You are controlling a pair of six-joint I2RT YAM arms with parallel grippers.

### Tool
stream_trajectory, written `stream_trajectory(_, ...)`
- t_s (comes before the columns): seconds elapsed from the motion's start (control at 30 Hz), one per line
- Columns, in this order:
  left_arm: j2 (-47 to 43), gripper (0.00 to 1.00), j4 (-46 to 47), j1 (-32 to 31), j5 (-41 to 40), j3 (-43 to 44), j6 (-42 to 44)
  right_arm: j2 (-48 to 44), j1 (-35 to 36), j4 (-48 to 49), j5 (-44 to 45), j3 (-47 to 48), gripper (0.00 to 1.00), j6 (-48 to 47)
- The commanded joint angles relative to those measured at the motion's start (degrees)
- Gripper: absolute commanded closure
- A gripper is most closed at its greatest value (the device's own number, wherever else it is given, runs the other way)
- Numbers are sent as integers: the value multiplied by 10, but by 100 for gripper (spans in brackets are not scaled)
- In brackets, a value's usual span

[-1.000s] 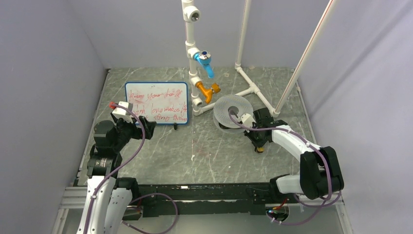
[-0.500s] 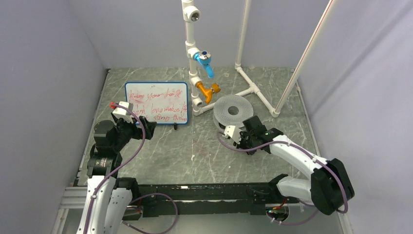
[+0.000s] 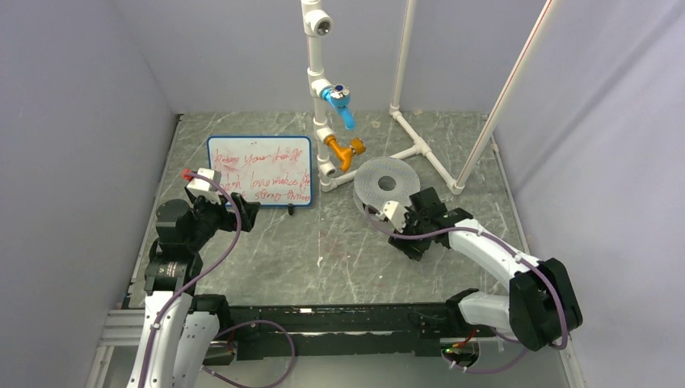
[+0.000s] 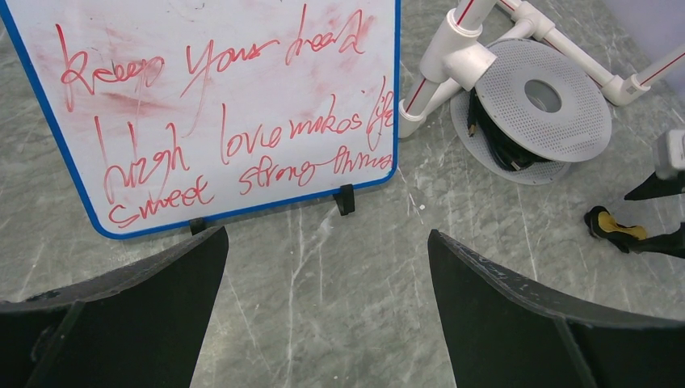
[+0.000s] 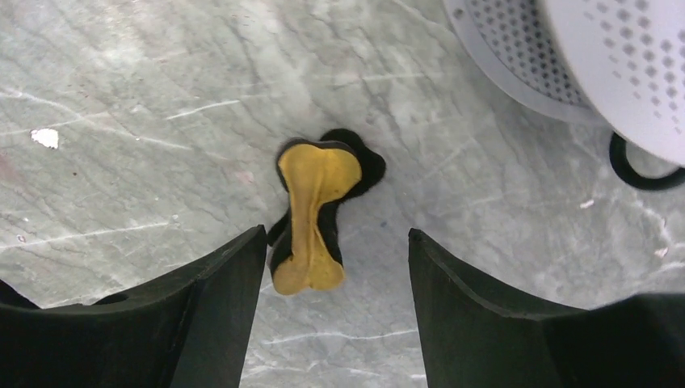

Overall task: Erase the whiteboard
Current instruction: Pick up the whiteboard eraser from the center of the board.

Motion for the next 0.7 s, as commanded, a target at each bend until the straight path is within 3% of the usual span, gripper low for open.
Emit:
stream_trajectory(0.0,1,1,19,4,14,9,-4,3,-37,-16,-49,35,33,40)
stream_trajectory(0.23,-1,1,20,4,15,9,-4,51,-38,-16,-39,38,38,56)
stream_trajectory(0.47,-3,1,19,4,18,9,-5,76,-37,-13,-36,42,55,58)
stream_trajectory(0.67,-4,1,20,4,26,8,-7,89,-29,-15,-45,48,59,57)
